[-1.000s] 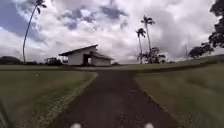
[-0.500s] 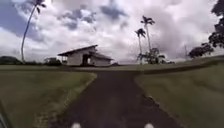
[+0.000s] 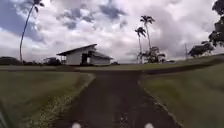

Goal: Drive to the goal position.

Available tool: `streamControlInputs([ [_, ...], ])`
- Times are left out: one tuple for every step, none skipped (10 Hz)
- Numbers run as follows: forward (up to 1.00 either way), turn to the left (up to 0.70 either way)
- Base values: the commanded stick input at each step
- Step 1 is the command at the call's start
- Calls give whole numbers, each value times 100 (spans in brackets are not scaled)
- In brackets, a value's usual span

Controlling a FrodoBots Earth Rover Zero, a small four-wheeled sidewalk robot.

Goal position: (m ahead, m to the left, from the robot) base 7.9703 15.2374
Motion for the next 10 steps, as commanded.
streamControlInputs([
  [70, 0],
  [70, 0],
  [70, 0],
  [70, 0],
  [70, 0],
  [70, 0],
  [70, 0],
  [70, 0],
  [70, 0],
  [70, 0],
])
